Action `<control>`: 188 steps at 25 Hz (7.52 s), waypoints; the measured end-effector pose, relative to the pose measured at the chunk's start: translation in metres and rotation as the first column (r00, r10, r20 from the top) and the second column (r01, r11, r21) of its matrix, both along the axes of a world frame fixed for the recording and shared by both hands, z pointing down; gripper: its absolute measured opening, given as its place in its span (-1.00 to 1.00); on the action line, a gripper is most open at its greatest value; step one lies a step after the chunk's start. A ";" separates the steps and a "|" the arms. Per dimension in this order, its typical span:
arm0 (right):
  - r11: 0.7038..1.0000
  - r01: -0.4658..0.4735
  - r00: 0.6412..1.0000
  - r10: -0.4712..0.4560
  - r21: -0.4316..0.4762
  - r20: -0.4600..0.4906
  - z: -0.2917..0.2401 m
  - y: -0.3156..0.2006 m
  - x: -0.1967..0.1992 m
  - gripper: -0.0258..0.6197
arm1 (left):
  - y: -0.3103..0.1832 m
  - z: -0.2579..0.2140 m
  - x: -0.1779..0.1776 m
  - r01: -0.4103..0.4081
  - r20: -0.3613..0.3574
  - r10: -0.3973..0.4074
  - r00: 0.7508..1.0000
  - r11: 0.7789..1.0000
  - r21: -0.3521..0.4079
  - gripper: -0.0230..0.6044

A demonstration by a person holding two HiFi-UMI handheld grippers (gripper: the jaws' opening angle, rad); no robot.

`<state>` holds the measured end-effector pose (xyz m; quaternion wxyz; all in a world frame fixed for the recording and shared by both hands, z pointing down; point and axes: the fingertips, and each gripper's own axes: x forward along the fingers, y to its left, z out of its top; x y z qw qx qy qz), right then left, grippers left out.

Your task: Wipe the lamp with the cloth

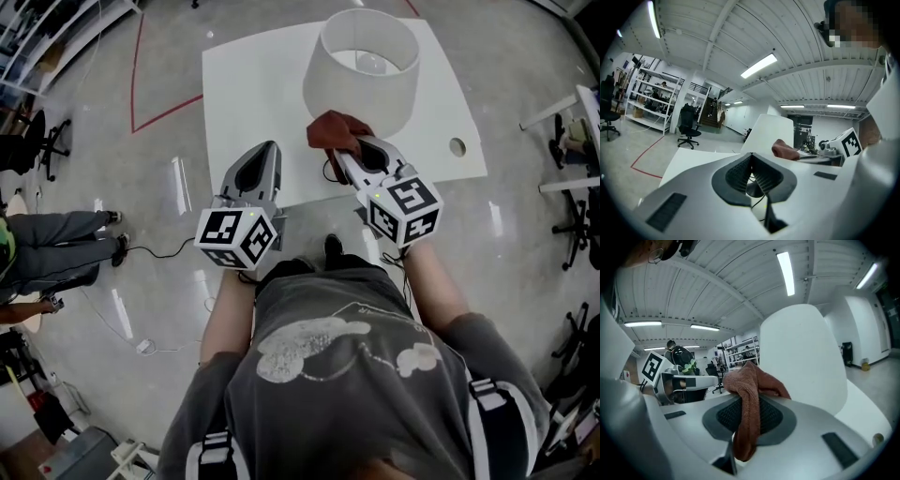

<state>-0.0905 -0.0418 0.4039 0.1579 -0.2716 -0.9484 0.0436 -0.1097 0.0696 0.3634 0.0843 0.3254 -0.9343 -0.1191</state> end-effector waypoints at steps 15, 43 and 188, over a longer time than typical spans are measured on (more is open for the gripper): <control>0.972 -0.234 0.966 0.235 0.016 -0.106 0.037 0.044 -0.012 -0.74 | 0.031 0.015 -0.048 -0.222 -0.030 0.223 0.974 0.975 0.023 -0.90; 0.762 -0.638 0.748 0.647 -0.110 0.146 -0.085 0.026 -0.056 -0.74 | 0.054 -0.007 -0.104 -0.556 0.027 0.555 0.831 0.831 0.030 -0.90; 0.412 -0.910 0.415 0.905 -0.050 -0.095 0.036 0.120 -0.093 -0.74 | -0.019 0.040 -0.172 -0.925 -0.062 0.924 0.377 0.379 0.022 -0.90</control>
